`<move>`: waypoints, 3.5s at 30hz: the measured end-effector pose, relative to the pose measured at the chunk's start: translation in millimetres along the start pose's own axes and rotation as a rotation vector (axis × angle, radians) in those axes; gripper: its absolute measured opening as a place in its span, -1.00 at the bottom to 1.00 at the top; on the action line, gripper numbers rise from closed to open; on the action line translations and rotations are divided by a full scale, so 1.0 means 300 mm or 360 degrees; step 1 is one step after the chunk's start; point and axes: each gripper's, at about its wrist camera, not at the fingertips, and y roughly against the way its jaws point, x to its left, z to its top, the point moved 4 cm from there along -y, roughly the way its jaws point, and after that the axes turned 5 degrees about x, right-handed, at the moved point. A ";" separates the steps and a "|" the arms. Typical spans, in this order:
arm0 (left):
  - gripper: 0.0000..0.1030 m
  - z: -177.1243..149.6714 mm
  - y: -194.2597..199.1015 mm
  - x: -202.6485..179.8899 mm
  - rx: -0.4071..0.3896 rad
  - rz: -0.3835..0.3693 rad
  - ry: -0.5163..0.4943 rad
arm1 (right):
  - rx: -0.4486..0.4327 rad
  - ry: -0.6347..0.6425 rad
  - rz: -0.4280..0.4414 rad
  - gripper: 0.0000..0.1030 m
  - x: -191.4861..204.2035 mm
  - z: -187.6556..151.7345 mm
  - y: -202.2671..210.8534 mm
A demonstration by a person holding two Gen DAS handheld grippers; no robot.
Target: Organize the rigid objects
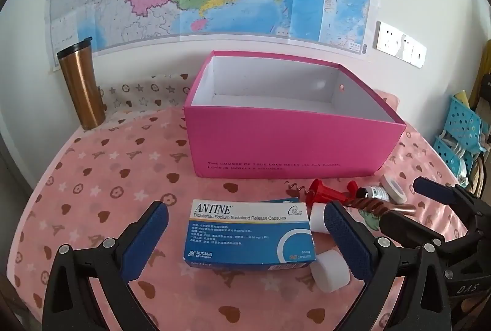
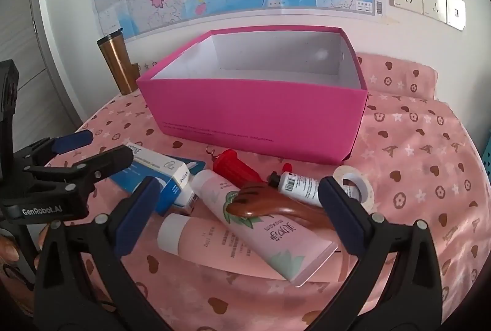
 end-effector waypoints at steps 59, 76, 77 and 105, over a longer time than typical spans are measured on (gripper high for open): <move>1.00 -0.012 -0.016 -0.041 0.0021 -0.0005 -0.0050 | -0.0035 -0.0035 0.0064 1.00 -0.015 -0.017 0.016; 0.79 -0.003 -0.061 -0.247 0.0149 -0.0362 -0.0324 | 0.0045 -0.0484 0.0061 0.70 -0.364 -0.117 0.069; 0.76 -0.002 -0.065 -0.263 0.0163 -0.0387 -0.0345 | 0.0065 -0.0525 0.0078 0.62 -0.388 -0.127 0.062; 0.08 -0.011 -0.168 -0.411 0.0390 -0.0638 -0.0489 | 0.0108 -0.0637 0.0315 0.31 -0.421 -0.171 0.006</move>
